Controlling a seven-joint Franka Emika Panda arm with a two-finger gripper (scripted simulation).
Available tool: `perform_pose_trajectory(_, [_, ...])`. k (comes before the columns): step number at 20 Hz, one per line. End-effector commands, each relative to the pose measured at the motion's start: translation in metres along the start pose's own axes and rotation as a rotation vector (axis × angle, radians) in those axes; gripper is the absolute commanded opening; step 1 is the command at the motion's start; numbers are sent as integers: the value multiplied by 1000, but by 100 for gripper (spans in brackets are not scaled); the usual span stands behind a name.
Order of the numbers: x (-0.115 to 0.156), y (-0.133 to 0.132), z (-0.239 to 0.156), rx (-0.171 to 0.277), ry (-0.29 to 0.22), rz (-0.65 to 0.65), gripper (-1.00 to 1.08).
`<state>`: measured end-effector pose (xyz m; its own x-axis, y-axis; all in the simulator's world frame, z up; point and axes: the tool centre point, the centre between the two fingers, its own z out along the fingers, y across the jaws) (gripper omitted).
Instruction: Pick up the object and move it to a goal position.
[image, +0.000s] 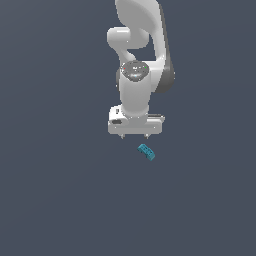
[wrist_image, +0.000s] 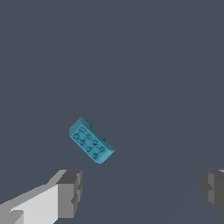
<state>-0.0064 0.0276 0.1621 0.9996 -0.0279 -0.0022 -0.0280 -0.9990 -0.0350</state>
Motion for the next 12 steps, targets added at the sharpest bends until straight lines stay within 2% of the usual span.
perform_pose_trajectory(1, [0, 0, 0, 0, 0, 0, 100])
perform_pose_trajectory(12, [-7, -18, 12, 28, -40, -10, 100])
